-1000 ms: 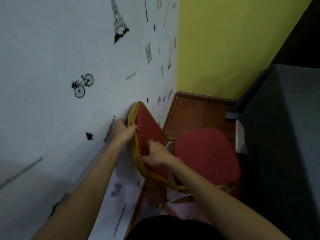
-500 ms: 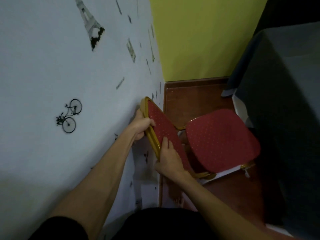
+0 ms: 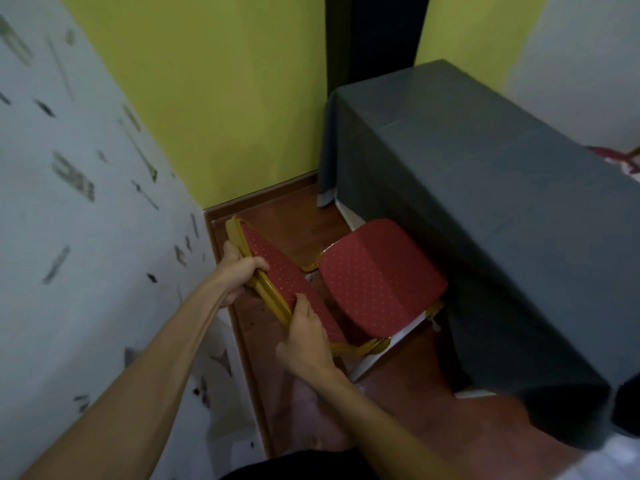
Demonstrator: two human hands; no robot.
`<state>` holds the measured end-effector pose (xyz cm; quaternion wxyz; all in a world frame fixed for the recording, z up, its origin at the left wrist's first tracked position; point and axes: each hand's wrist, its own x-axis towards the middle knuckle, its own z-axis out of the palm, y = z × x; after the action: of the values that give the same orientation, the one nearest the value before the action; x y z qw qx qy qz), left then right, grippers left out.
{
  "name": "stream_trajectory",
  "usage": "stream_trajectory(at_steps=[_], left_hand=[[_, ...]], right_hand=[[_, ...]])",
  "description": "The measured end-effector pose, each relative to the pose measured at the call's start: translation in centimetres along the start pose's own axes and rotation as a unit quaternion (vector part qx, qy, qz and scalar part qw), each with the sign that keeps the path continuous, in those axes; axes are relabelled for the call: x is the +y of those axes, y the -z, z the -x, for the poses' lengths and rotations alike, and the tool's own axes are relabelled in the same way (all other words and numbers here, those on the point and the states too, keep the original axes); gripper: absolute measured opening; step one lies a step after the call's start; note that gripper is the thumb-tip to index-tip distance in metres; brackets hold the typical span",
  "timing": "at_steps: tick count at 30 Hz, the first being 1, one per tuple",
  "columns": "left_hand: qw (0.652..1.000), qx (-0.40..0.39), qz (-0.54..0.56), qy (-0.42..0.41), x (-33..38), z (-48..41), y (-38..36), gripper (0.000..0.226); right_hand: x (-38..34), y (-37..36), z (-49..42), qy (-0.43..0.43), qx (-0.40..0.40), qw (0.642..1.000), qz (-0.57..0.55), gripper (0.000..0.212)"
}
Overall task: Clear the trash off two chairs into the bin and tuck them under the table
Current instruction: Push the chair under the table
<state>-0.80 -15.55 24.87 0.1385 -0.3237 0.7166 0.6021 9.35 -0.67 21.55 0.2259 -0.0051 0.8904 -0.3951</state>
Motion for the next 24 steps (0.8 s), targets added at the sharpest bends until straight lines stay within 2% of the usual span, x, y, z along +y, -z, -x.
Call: stream_trajectory(at_steps=[3, 5, 7, 12, 15, 24], left_hand=[[0.997, -0.018, -0.072, -0.004, 1.8, -0.9, -2.7, 0.07], [0.993, -0.009, -0.115, -0.01, 2.7, -1.8, -4.6, 0.094], [0.993, -0.009, -0.121, -0.013, 3.6, -2.1, -6.5, 0.106], [0.995, -0.063, -0.077, -0.012, 6.4, -3.1, -10.8, 0.095], [0.994, -0.075, -0.078, 0.003, 8.4, -4.5, -12.8, 0.094], [0.992, -0.093, -0.089, 0.008, 14.8, -8.8, -18.0, 0.072]], right_hand=[[0.7, 3.2, -0.8, -0.015, 0.006, 1.0, 0.003, 0.089], [1.3, 5.5, -1.5, -0.022, -0.004, 1.0, 0.017, 0.083], [2.0, 7.6, -2.3, -0.035, -0.012, 0.999, 0.03, 0.086], [4.1, 11.8, -5.2, -0.079, -0.014, 0.997, 0.012, 0.09], [4.8, 14.0, -7.2, -0.085, -0.016, 0.996, -0.006, 0.085], [6.3, 19.9, -14.9, -0.092, -0.029, 0.995, -0.011, 0.091]])
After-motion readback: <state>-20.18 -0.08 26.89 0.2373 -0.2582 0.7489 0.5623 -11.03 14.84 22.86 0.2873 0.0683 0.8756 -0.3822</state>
